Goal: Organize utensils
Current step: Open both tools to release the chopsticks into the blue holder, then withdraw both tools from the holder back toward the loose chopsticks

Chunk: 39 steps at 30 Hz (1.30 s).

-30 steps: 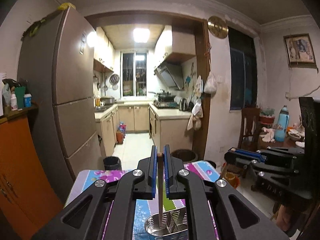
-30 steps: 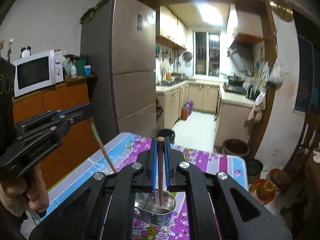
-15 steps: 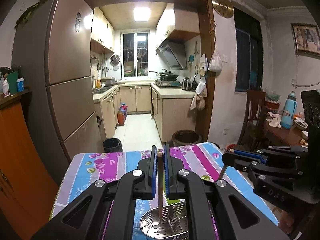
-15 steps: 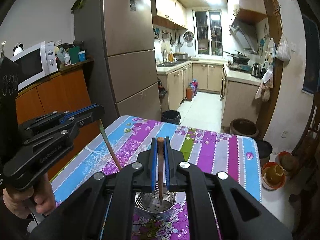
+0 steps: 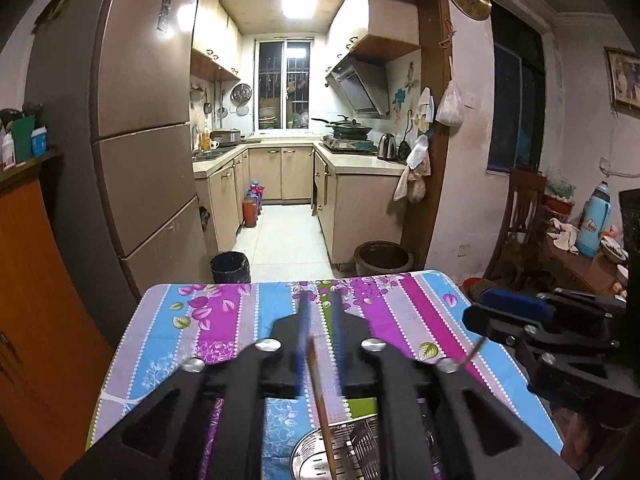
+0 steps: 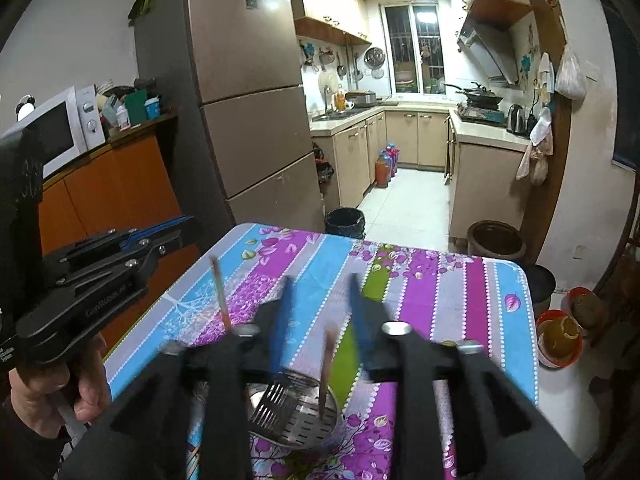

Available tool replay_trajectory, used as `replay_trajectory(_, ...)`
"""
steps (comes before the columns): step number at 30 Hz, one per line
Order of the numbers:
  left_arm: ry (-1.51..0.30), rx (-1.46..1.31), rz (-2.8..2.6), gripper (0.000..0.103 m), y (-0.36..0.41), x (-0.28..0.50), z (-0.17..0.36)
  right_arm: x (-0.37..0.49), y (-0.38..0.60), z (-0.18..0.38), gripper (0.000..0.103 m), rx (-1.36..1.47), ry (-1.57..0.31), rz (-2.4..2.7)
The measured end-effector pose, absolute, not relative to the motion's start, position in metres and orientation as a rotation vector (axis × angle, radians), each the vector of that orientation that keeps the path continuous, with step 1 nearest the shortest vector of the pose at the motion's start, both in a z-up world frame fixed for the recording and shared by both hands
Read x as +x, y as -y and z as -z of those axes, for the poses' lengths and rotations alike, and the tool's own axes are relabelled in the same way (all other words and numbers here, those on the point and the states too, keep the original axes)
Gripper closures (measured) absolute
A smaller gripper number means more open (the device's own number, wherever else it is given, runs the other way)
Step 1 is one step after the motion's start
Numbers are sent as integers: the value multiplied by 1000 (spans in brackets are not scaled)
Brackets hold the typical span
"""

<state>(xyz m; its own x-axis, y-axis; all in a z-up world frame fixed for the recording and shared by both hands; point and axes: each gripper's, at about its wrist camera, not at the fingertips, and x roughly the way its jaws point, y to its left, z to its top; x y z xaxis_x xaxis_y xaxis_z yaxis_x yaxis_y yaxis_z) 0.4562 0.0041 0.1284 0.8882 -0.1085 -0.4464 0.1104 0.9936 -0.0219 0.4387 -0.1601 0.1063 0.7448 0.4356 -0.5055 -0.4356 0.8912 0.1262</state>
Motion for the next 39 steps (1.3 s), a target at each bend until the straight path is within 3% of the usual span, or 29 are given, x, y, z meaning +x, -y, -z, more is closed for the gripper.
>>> replay_trajectory(1, -458, 3, 106, 71, -6, 457, -128, 438, 162, -107, 63, 7, -545, -475)
replay_trajectory(7, -441, -1, 83, 58, -12, 455, -130, 433, 173, -107, 58, 23, -514, -463)
replay_trajectory(21, -350, -10, 121, 34, -41, 353, -127, 354, 222, -114, 43, 90, -409, -473)
replay_trajectory(28, -299, 1, 144, 28, -58, 261, -112, 267, 242, -112, 32, 75, -315, -466)
replay_trajectory(30, -286, -11, 147, 26, -62, 236, -106, 246, 241, -110, 23, 64, -293, -460)
replay_trajectory(33, -274, -6, 144, 24, -61, 209, -96, 216, 235, -105, 17, 40, -259, -458)
replay_trajectory(39, -262, -8, 129, 23, -62, 169, -77, 172, 222, -94, 14, -2, -202, -458)
